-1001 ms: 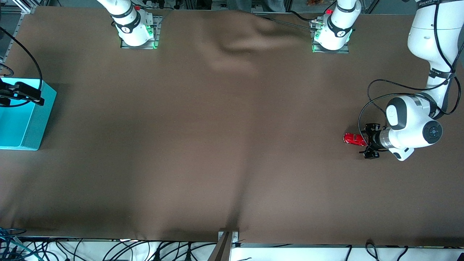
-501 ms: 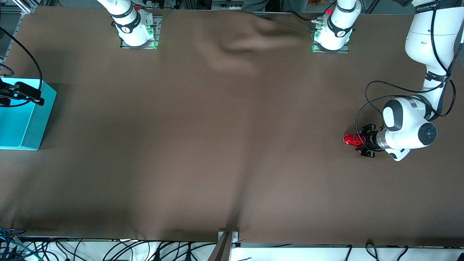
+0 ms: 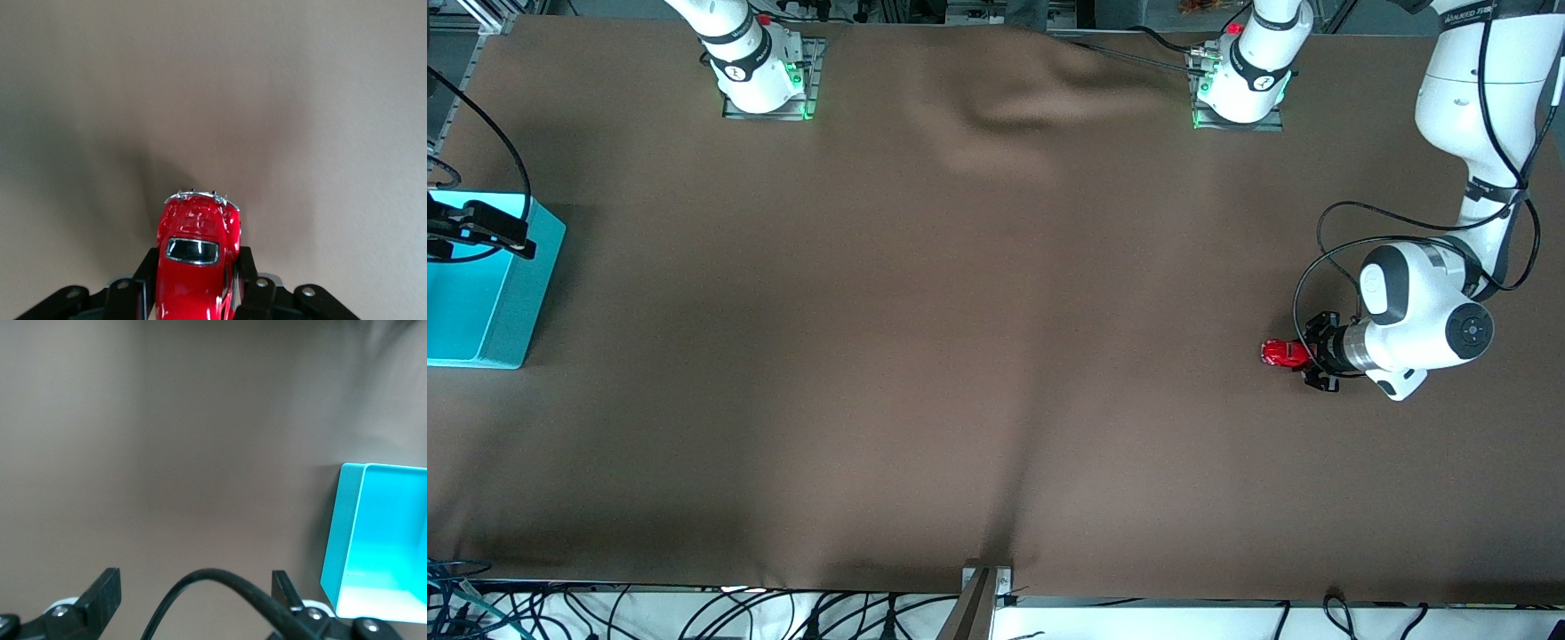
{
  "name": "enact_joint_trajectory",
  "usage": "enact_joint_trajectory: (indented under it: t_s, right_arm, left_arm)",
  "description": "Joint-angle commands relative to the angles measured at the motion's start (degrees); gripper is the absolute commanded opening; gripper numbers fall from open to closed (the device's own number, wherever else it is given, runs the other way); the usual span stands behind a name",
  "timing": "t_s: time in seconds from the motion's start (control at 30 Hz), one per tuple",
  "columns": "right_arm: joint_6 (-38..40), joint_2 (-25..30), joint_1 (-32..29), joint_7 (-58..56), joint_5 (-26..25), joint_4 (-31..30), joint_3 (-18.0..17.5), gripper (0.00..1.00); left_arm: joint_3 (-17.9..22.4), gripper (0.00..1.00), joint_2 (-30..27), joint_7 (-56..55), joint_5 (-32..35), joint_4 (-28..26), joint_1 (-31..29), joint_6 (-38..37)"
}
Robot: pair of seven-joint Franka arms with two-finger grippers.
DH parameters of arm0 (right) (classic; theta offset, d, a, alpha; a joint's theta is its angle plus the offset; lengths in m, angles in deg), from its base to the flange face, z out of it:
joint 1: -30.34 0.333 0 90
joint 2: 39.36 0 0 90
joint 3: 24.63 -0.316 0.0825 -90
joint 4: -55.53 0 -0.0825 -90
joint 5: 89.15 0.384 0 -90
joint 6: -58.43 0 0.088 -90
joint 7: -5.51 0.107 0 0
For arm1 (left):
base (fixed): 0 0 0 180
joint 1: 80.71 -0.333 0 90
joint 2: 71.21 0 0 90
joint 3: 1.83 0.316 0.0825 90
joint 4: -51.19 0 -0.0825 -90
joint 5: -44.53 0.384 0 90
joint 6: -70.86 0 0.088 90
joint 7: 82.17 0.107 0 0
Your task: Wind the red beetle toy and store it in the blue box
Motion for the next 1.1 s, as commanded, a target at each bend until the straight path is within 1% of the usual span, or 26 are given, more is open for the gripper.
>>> enact_joint_trajectory:
  t_s: [0.0,0.2,0.33,0.57,0.73,0.83,1.07]
  right_arm:
    - [0.23,-0.46,-0.53,-0.95,1.24,1.29,-0.12,1.0]
    - [0.23,-0.46,-0.53,-0.95,1.24,1.29,-0.12,1.0]
    - [0.23,-0.46,-0.53,-0.95,1.24,1.29,-0.12,1.0]
    - [0.23,-0.46,-0.53,-0.95,1.24,1.29,-0.12,1.0]
    - [0.23,-0.46,-0.53,-0.95,1.24,1.29,-0.12,1.0]
    - [0.23,-0.46,-0.53,-0.95,1.24,1.29,-0.12,1.0]
    - [0.23,-0.46,-0.53,-0.95,1.24,1.29,-0.12,1.0]
  left_arm:
    - [-3.49,0.0,-1.52,-5.42,-1.44,0.58,1.47,-0.91]
    - [-8.07,0.0,-1.44,-12.01,-1.44,1.55,1.64,-1.0]
    - [-9.65,0.0,-1.09,-15.53,-1.44,1.73,2.08,-1.0]
    - [-9.74,0.0,0.49,-18.87,-1.44,1.73,3.4,-0.91]
    - [-9.57,0.0,2.25,-18.79,-1.35,1.81,2.43,0.05]
    - [-9.48,0.0,2.43,-18.79,-1.35,1.81,2.34,1.46]
    - [-8.86,0.0,2.6,-19.05,-1.09,1.81,1.29,1.55]
